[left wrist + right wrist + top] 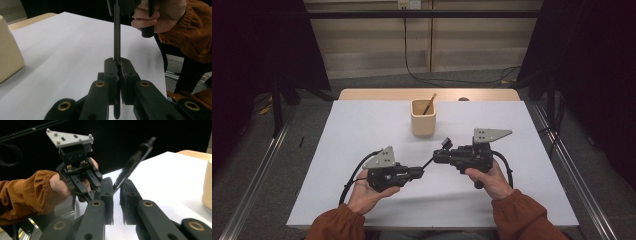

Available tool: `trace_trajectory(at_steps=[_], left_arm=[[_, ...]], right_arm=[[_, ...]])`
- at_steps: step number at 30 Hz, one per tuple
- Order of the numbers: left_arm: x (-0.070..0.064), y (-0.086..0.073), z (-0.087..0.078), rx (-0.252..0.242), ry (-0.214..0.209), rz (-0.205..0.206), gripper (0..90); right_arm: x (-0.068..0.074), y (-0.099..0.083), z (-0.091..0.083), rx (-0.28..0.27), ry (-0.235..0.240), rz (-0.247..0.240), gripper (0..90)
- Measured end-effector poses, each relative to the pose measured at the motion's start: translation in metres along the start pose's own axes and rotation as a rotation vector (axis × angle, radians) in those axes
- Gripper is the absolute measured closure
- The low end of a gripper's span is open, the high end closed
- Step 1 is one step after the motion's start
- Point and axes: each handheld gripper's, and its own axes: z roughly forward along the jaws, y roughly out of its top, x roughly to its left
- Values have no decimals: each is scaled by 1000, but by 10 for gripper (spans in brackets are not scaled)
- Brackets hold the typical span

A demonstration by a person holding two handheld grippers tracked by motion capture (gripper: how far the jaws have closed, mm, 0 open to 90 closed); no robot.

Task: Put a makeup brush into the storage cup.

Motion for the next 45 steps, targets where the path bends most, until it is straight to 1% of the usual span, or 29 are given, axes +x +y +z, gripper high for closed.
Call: trace_trajectory(at_steps=[1,4,5,6,7,9,11,12,15,18,23,25,26,27,28,29,30,31,33,34,35,36,37,38,41,45], left_arm=[[0,0,0,4,6,9,855],[0,-1,1,-2,9,5,854],[0,-1,1,-1,15,7,851],[0,-1,1,-5,15,5,846],[0,-1,1,-8,18,-1,843],[0,-2,1,-10,19,-1,827],[1,-2,0,-17,18,-9,798],[1,-1,0,-19,17,-8,784],[1,-1,-1,-28,21,-16,740],[0,0,-3,-39,33,-22,669],[1,2,-8,-63,67,-45,493],[1,3,-10,-72,82,-48,458],[2,3,-11,-81,92,-62,413],[2,3,-12,-81,95,-61,374],[2,4,-13,-87,107,-65,359],[2,4,-14,-86,114,-75,318],[3,4,-15,-86,117,-81,259],[3,4,-15,-92,115,-88,237],[4,5,-17,-90,109,-97,143],[4,5,-18,-96,111,-98,123],[5,6,-18,-102,103,-102,99],[5,6,-19,-99,103,-109,67],[6,6,-20,-102,103,-106,47],[6,6,-22,-109,104,-93,32],[7,6,-24,-112,99,-89,15],[8,6,-26,-105,109,-82,12]], right_arm=[[0,0,1,-4,10,9,832],[0,0,2,3,18,18,840],[0,0,2,0,14,21,843],[0,0,2,-4,23,26,849],[1,0,2,-7,23,26,850],[2,1,2,-2,31,18,857],[3,2,2,-5,29,18,857],[3,2,2,-5,36,18,857],[3,3,-1,-3,28,15,857],[2,5,-4,-8,18,17,857],[1,8,-8,-5,10,18,857],[0,8,-10,0,7,19,857],[-1,9,-10,-3,5,20,857],[-1,9,-12,-1,1,19,857],[-1,10,-12,0,0,19,857],[-2,10,-13,1,-1,18,857],[-2,10,-14,3,-4,22,857],[-3,10,-15,7,-6,21,857],[-4,10,-16,9,-14,24,857],[-4,11,-16,9,-14,23,857],[-5,11,-17,13,-19,24,857],[-5,12,-18,15,-22,25,857],[-5,12,-19,16,-24,27,857],[-6,12,-20,18,-27,25,857],[-7,14,-22,20,-37,27,857],[-8,18,-23,32,-46,23,857]])
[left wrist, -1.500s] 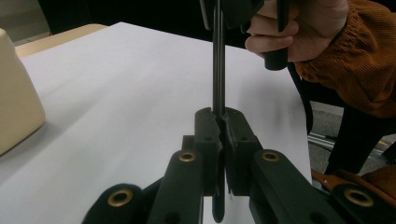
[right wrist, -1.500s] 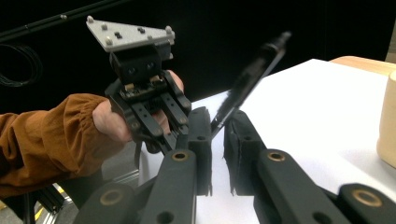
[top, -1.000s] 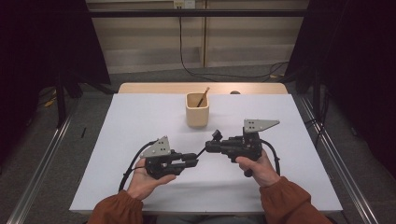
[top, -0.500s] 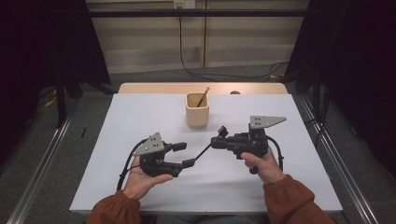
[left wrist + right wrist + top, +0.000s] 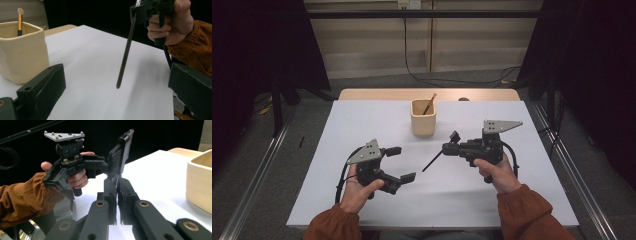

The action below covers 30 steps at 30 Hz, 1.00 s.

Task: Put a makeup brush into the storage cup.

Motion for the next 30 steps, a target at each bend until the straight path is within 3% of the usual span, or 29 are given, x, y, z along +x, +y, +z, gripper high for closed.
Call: trace_trajectory(at_steps=[11,18,23,30], left_arm=[[0,-3,-9,17,74,45,20],[0,-4,-11,10,62,29,21],[1,-6,-14,36,127,32,18],[4,-9,-25,16,191,15,10]], right_arm=[[-3,6,-2,60,-55,-15,857],[-6,11,0,117,-99,-33,857],[-10,15,2,161,-119,-34,857],[-17,21,-2,190,-160,-12,857]])
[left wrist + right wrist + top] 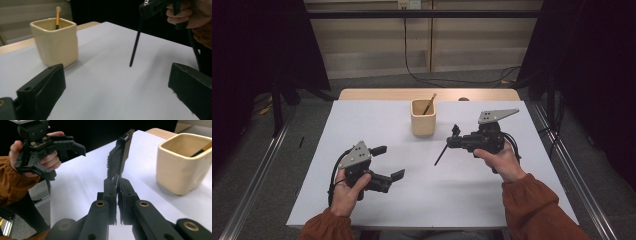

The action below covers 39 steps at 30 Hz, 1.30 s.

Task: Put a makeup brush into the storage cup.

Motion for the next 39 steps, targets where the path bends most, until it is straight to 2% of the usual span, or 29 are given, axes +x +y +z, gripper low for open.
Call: trace_trajectory(at_steps=[7,11,13,14,16,18,26,34,39], left_arm=[[6,-11,-11,-2,41,5,12],[8,-15,-18,-14,80,-12,13],[9,-17,-20,-24,93,-21,13],[9,-19,-23,-38,99,-38,16],[9,-22,-26,-35,109,-43,18],[9,-26,-28,-34,115,-56,19],[13,-38,-41,-12,133,-54,17],[9,-43,-50,-22,137,-62,16],[11,-45,-50,-11,139,-58,17]], right_arm=[[-9,8,-5,-1,-23,-12,857],[-14,13,-6,-7,-26,-14,857],[-16,14,-6,-2,-32,-18,857],[-17,15,-6,-3,-34,-16,857],[-19,16,-6,-3,-34,-12,857],[-20,17,-6,4,-41,-12,857],[-23,26,-7,-9,-61,-32,857],[-31,39,-8,-2,-70,-41,857],[-37,48,-7,10,-89,-48,857]])
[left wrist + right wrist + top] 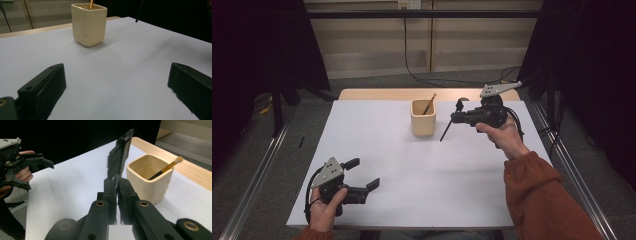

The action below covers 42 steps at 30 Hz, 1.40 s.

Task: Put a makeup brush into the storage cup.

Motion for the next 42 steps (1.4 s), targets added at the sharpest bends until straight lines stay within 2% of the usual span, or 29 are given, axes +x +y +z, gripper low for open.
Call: trace_trajectory(at_steps=[10,17,24,36,42], left_arm=[[1,1,0,-17,8,3,20],[2,2,-1,-17,6,14,20],[4,2,-3,-22,13,7,20],[3,2,-3,-26,8,15,20],[2,2,-3,-19,7,22,20]], right_arm=[[-10,23,-3,-11,-24,-9,857],[-15,33,3,2,-41,-13,856],[-20,43,6,-2,-66,-17,857],[-26,66,16,-13,-75,-33,856],[-28,70,20,-33,-79,-31,856]])
